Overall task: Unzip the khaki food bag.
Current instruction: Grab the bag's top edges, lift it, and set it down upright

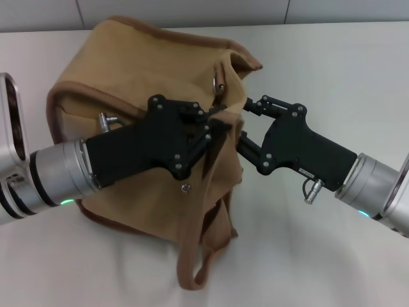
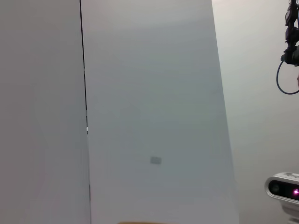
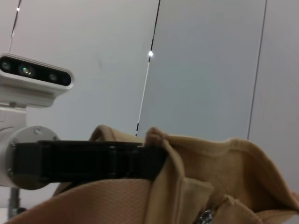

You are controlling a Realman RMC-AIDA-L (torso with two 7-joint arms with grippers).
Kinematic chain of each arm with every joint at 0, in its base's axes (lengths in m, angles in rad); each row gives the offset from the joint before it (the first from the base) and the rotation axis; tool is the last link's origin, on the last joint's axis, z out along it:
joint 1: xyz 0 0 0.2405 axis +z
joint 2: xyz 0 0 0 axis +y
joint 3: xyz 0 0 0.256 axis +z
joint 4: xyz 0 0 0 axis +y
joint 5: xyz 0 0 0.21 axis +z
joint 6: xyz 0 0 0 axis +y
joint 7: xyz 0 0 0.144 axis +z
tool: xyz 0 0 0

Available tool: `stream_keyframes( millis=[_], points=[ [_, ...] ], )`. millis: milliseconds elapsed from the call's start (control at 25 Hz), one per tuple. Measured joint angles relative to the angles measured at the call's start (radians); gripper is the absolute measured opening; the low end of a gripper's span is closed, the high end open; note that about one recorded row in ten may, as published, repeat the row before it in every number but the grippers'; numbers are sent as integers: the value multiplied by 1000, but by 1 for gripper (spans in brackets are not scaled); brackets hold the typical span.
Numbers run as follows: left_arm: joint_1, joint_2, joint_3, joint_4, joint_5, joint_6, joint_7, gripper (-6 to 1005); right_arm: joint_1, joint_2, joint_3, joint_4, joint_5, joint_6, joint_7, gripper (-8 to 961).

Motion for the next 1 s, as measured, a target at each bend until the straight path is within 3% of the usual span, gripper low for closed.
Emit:
stream_keyframes(
  millis=[160, 480, 1000],
  points=[
    [-7, 0, 10, -16, 1, 5, 12, 57, 15, 0, 34, 22, 0, 45, 0, 542],
    [-16, 0, 15, -31, -3, 6, 15, 61, 27, 0, 35, 35, -10, 71, -1, 172],
    [-13, 0, 6, -32, -7, -15, 15, 69, 1, 0, 31, 45, -12, 26, -2, 158]
  ],
)
